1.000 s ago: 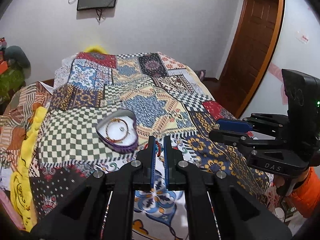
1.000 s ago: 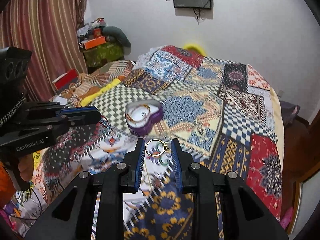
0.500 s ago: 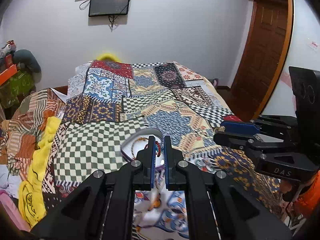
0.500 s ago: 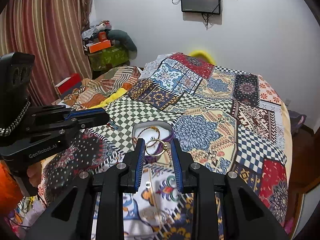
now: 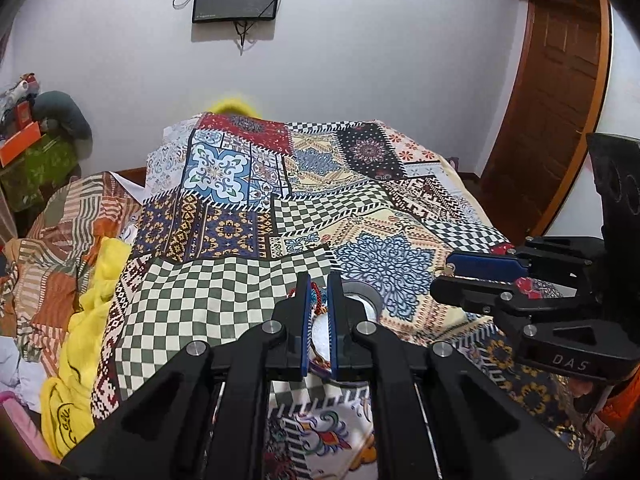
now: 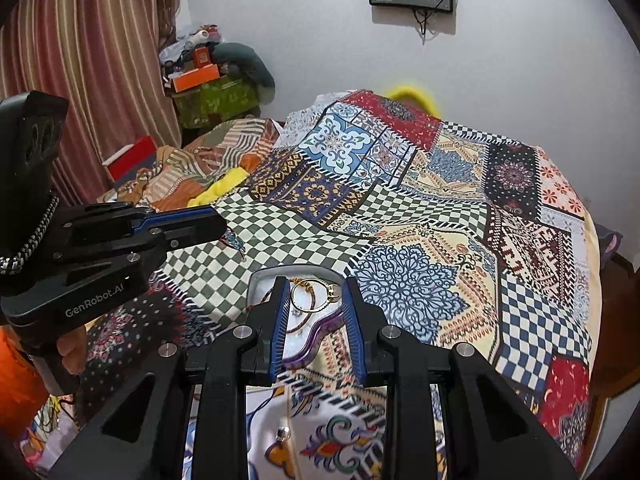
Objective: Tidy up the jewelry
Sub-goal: 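Carry the bracelet and ring into the heart tin and open both tools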
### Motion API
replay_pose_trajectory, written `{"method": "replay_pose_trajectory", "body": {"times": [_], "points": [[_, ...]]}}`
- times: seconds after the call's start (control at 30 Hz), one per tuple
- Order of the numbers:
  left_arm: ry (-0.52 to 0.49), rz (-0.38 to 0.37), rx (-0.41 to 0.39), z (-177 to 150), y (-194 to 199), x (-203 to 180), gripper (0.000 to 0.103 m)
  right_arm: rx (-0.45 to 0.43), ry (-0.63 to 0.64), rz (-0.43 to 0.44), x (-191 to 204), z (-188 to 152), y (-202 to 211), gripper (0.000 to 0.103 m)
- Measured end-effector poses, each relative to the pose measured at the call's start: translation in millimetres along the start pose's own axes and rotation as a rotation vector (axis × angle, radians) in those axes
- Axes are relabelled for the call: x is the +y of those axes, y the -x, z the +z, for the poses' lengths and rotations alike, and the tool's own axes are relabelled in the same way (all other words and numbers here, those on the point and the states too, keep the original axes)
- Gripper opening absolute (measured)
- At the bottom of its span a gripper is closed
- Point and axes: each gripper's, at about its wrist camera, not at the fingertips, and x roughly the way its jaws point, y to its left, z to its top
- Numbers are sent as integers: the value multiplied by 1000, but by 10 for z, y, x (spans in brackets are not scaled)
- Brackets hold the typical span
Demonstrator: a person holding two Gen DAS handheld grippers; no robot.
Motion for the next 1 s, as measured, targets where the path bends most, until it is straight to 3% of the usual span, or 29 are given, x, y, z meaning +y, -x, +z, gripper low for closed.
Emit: {"method": "replay_pose_trajectory", "body": {"times": [0.43,1.0], "points": [[-17,-46,98,-113,-457,46,6,115,26,23,-71,19,-435,24],[-19,-64,204,-289,-793,51,6,189,33,44,-115,65,-733,24]]}}
